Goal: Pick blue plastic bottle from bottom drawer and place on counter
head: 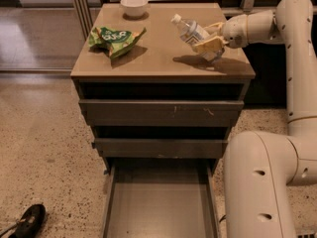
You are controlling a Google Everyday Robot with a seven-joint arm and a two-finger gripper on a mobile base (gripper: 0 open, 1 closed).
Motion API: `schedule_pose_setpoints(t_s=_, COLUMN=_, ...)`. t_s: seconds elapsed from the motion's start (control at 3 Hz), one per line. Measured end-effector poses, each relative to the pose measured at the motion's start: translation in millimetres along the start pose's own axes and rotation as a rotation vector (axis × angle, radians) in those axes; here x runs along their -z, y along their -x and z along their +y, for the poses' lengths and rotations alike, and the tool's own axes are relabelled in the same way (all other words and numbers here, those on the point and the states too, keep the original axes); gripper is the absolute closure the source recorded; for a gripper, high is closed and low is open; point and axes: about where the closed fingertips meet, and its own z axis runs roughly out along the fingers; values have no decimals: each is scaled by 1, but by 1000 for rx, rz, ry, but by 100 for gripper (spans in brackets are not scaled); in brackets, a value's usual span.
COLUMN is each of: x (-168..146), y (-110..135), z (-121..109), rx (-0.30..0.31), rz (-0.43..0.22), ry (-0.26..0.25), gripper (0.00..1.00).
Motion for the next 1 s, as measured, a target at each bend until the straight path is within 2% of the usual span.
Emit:
schedule_pose_setpoints(t_s=0.33, x=0, y=0, z=0, rx=0, rz=0, ry=0, gripper=82)
schedule_pose_setpoints(t_s=1.0, x=0, y=0, z=0, rx=0, rz=0, ry=0, gripper=35)
